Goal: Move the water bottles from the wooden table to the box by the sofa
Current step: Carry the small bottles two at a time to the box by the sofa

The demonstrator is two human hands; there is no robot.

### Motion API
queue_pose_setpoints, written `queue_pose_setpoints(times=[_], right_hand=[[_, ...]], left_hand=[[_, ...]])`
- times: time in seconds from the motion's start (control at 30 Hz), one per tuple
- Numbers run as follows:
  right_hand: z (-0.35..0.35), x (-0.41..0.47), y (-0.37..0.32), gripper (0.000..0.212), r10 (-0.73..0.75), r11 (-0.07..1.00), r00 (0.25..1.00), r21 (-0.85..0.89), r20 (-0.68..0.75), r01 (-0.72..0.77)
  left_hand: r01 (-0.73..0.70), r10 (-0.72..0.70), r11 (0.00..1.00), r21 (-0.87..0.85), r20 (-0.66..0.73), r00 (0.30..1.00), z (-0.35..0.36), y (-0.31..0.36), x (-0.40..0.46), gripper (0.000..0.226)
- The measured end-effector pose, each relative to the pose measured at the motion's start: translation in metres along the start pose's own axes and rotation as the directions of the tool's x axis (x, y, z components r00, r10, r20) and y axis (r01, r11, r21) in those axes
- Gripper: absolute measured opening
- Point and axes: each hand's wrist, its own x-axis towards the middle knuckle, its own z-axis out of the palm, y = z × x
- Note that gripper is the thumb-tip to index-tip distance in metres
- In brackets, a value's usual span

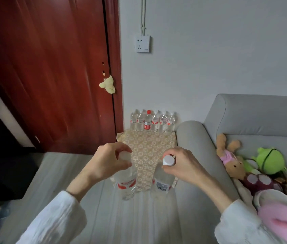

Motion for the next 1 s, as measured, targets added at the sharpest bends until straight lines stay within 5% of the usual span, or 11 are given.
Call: queue_pose_setpoints(times=[0.3,0.63,1.0], right_hand=[[0.002,0.166,0.021,0.023,0.049,0.998,0.996,0.037,-0.076,-0.046],[0.023,0.366,0.088,0.021,0.045,0.999,0.988,0.002,0.147,-0.045],[0.091,0.509,0.158,0.029,0.036,0.999,0.974,-0.016,0.223,-0.033]], left_hand=[[0.0,0.0,1.0,0.021,0.009,1.0,-0.022,-0.044,0.165,0.03],[0.132,-0.138,0.99,0.048,0.137,0.981,-0.003,-0.1,0.358,0.027],[0.318,-0.321,0.947,0.046,0.097,0.942,0.052,-0.183,0.504,0.032]])
